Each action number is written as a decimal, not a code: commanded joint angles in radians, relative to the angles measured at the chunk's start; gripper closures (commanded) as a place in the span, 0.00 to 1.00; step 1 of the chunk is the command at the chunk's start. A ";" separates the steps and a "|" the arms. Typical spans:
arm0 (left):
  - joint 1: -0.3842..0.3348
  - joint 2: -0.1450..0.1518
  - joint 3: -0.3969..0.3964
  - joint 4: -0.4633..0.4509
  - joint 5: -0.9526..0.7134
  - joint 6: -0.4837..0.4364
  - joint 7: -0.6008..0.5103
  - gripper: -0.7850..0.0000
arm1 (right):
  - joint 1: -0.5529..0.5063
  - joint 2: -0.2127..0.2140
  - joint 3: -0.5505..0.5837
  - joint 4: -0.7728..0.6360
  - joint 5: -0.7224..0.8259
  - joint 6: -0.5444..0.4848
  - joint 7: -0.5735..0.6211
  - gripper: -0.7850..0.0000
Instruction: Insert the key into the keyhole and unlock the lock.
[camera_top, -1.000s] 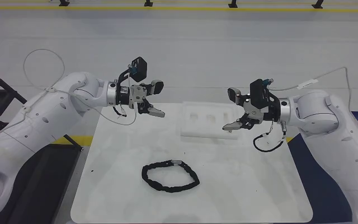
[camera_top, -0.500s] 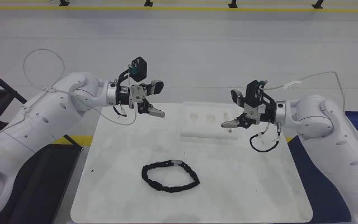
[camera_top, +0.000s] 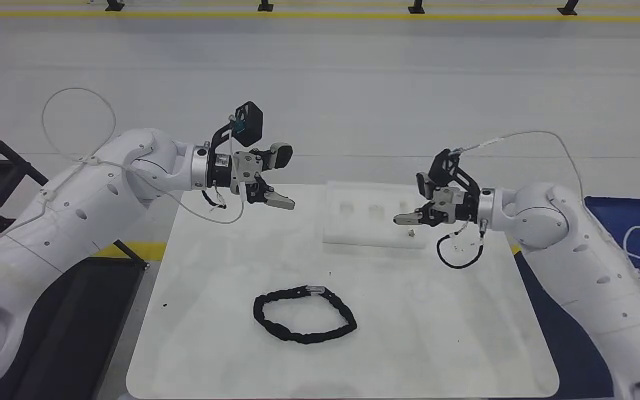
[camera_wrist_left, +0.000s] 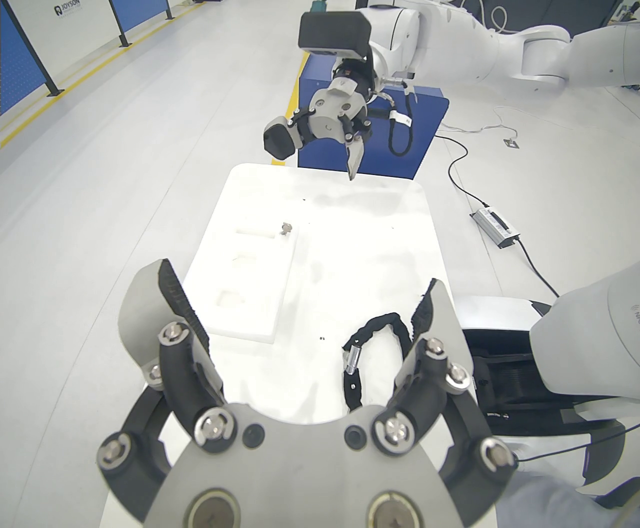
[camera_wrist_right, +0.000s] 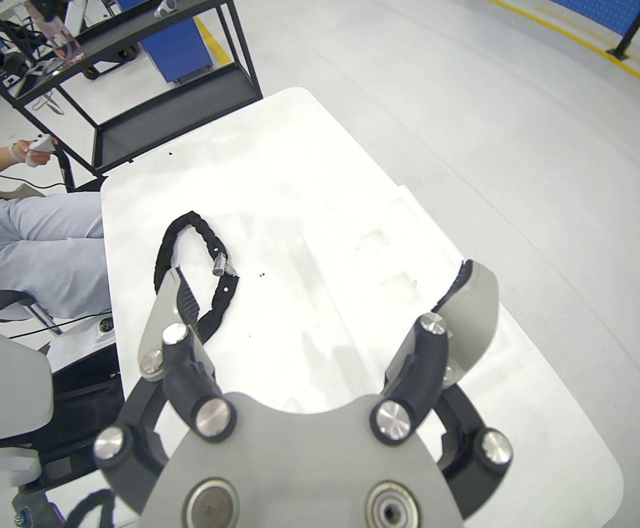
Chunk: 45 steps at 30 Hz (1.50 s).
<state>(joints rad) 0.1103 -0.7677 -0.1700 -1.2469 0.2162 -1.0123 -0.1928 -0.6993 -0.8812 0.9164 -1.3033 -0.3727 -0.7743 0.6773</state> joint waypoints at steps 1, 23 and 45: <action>0.000 0.000 0.000 0.000 0.000 0.000 0.000 0.00 | 0.009 -0.008 -0.020 0.024 0.014 0.038 0.020 0.00; 0.000 0.000 0.000 0.000 0.000 0.000 0.000 0.00 | 0.114 -0.112 -0.183 0.257 0.115 0.369 0.223 0.00; 0.000 0.000 0.000 0.000 0.000 0.000 0.000 0.00 | 0.179 -0.214 -0.302 0.419 0.054 0.588 0.246 0.00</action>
<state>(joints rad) 0.1103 -0.7677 -0.1700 -1.2469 0.2162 -1.0123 -0.1928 -0.5204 -1.0960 0.6138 -0.8841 -0.3183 -0.1866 0.9228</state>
